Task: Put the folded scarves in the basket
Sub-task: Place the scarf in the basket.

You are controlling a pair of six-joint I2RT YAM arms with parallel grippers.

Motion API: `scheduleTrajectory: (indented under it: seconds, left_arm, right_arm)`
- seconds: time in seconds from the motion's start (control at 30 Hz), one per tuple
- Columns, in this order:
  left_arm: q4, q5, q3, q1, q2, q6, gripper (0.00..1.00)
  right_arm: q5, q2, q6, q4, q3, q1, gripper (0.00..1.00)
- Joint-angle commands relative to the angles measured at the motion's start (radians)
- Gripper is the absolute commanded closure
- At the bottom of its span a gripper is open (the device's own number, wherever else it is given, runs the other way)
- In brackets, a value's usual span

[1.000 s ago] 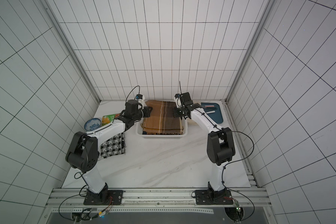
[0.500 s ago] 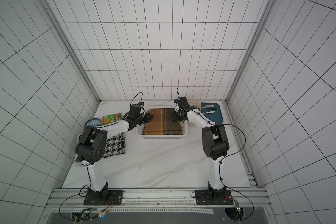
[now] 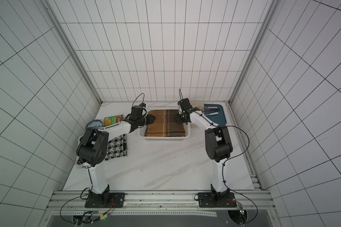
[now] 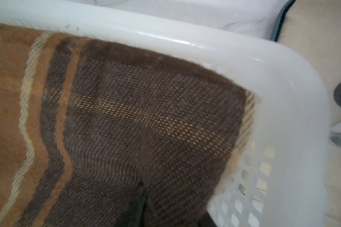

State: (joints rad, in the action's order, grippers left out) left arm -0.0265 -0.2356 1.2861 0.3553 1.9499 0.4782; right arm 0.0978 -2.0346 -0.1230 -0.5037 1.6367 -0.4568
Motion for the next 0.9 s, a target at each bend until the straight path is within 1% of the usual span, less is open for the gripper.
scheduleTrajectory:
  seconds: [0.0,0.07,0.13,0.2,0.27,0.33,0.43,0.53,0.6,0.7,0.8,0.87]
  left_arm:
    - [-0.053,0.06,0.011,-0.018,-0.032,-0.016,0.7]
    - [-0.071,0.078,0.007,-0.018,-0.05,-0.021,0.67]
    - [-0.071,0.103,-0.013,-0.018,-0.079,-0.024,0.62]
    - [-0.071,0.13,-0.034,-0.018,-0.127,-0.027,0.58]
    - [-0.072,0.146,-0.062,-0.018,-0.17,-0.029,0.53]
    - [-0.089,0.161,-0.08,-0.019,-0.215,-0.032,0.51]
    - [-0.125,0.208,-0.113,-0.022,-0.296,-0.011,0.5]
    - [-0.139,0.219,-0.154,-0.022,-0.368,-0.001,0.49]
    - [-0.16,0.233,-0.179,-0.023,-0.426,0.006,0.47]
    - [-0.204,0.297,-0.23,-0.038,-0.501,0.017,0.44]
    - [-0.24,0.353,-0.297,-0.063,-0.559,0.037,0.43]
    - [-0.3,0.409,-0.33,-0.064,-0.587,0.059,0.42]
  right_arm:
    - [-0.09,0.031,-0.001,-0.086,-0.003,0.018,0.65]
    - [-0.11,0.04,0.005,-0.101,0.0,0.017,0.64]
    - [-0.133,0.054,0.008,-0.115,-0.002,0.017,0.62]
    - [-0.155,0.078,0.013,-0.126,-0.01,0.017,0.59]
    - [-0.169,0.106,0.015,-0.125,-0.026,0.017,0.57]
    - [-0.174,0.141,0.01,-0.125,-0.046,0.017,0.57]
    - [-0.145,0.198,-0.001,-0.118,-0.085,0.015,0.57]
    - [-0.112,0.242,-0.006,-0.119,-0.126,0.011,0.56]
    - [-0.093,0.288,-0.014,-0.115,-0.177,0.007,0.56]
    - [-0.079,0.383,-0.026,-0.083,-0.29,-0.013,0.55]
    - [-0.087,0.5,-0.046,-0.055,-0.397,-0.059,0.54]
    - [-0.08,0.58,-0.06,-0.034,-0.46,-0.102,0.54]
